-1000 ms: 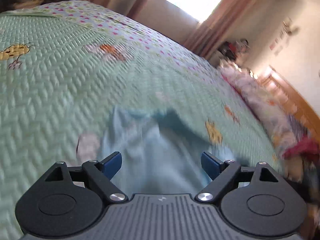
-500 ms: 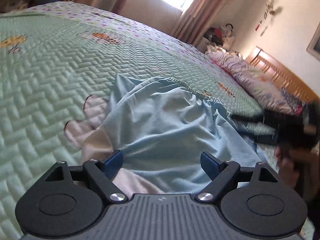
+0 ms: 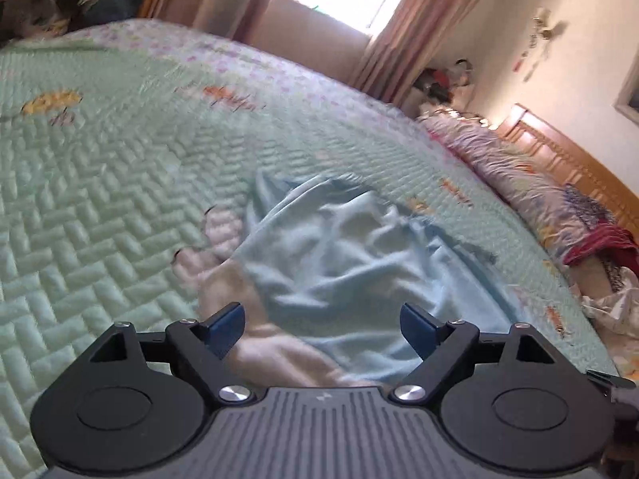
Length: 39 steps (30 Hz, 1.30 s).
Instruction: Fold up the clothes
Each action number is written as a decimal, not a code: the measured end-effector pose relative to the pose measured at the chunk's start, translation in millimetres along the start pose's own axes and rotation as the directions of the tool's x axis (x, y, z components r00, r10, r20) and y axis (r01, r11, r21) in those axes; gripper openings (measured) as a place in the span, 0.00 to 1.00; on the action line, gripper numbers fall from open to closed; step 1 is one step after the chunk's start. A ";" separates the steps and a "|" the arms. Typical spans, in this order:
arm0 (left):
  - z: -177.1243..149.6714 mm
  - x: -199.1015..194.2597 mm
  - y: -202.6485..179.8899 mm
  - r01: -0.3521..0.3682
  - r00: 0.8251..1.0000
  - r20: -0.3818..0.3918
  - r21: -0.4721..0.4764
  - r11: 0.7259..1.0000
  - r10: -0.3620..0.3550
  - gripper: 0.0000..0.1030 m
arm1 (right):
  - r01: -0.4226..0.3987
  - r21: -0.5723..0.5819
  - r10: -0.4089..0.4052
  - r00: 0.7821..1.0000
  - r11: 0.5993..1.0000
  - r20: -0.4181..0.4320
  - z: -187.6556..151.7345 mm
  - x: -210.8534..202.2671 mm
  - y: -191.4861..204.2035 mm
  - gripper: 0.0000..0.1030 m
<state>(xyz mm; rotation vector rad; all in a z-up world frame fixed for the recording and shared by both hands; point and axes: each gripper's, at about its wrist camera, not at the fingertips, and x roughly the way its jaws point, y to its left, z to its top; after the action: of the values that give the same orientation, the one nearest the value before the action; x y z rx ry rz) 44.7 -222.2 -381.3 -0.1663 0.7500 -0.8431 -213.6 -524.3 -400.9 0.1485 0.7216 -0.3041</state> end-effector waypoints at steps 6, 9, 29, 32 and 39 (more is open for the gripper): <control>1.4 13.6 -13.6 -0.009 0.999 -0.041 0.090 0.996 0.012 0.89 | 0.052 -0.121 -0.038 0.992 0.991 0.119 10.9 -29.0 8.7 0.76; -7.7 17.1 -6.2 -0.058 0.995 -0.079 0.107 0.993 0.066 0.82 | 0.087 -0.162 -0.085 0.996 0.983 0.023 1.4 -5.2 -1.7 0.80; -5.3 34.6 -22.6 -0.084 0.995 -0.040 0.163 0.983 0.091 0.86 | -0.091 0.017 0.086 0.980 0.996 0.177 38.6 28.8 46.3 0.83; -2.9 26.1 -36.9 -0.057 0.998 0.035 0.172 0.983 0.052 0.89 | -0.050 -0.016 0.053 0.964 0.999 0.261 47.5 15.9 49.3 0.84; -6.7 51.3 -31.9 -0.121 0.990 -0.048 0.191 0.974 0.133 0.86 | -0.051 0.061 0.043 0.989 0.997 0.140 33.8 43.1 31.5 0.84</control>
<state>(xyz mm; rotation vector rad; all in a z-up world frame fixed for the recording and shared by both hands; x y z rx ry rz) 42.7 -279.9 -400.4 0.0761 0.7257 -0.7946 -151.7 -512.2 -403.7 0.2034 0.5701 -0.2898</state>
